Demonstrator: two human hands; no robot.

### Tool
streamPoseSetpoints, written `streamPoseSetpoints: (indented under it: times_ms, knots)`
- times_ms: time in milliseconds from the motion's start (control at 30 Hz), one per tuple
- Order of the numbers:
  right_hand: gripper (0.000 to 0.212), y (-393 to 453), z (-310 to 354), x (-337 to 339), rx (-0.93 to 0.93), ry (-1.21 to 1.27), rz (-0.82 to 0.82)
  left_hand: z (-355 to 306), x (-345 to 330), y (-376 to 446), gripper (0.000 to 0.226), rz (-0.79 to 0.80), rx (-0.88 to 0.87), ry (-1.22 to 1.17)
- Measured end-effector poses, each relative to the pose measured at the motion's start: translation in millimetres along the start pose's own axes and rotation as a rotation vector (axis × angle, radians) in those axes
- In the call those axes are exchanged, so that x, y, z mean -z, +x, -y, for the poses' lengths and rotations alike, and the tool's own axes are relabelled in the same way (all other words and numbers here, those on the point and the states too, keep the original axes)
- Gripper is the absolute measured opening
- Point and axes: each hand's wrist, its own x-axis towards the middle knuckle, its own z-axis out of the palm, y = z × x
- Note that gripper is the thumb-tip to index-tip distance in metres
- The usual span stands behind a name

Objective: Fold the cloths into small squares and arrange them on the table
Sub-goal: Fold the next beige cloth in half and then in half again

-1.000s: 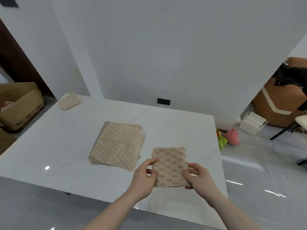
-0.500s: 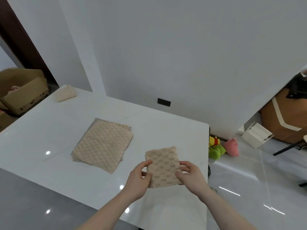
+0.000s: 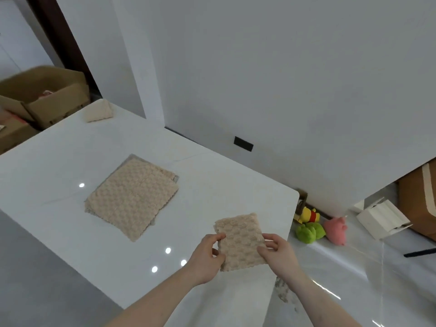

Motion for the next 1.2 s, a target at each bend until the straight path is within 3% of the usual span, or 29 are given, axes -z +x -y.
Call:
streamPoseSetpoints:
  times_ms: [400, 800, 967, 1033, 1200]
  knots:
    - [0.028, 129.3, -20.9, 92.6, 0.041, -0.238, 0.063, -45.2, -109.1, 103.0, 0.060, -0.069, 0.163, -0.140]
    - [0.032, 215.8, -28.6, 116.5, 0.073, -0.361, 0.022, -64.4, -135.5, 183.4, 0.064, -0.003, 0.178, 0.009]
    - [0.046, 234.0, -27.5, 122.1, 0.115, -0.439, 0.012, -73.5, -139.0, 192.2, 0.072, 0.032, 0.133, 0.065]
    - [0.056, 231.6, -29.6, 121.5, 0.132, -0.555, 0.021, -68.4, -137.9, 186.3, 0.063, 0.046, 0.153, 0.122]
    - [0.064, 200.4, -43.8, 100.9, 0.208, -0.714, 0.171, -36.2, -121.9, 141.4, 0.058, -0.061, 0.195, 0.153]
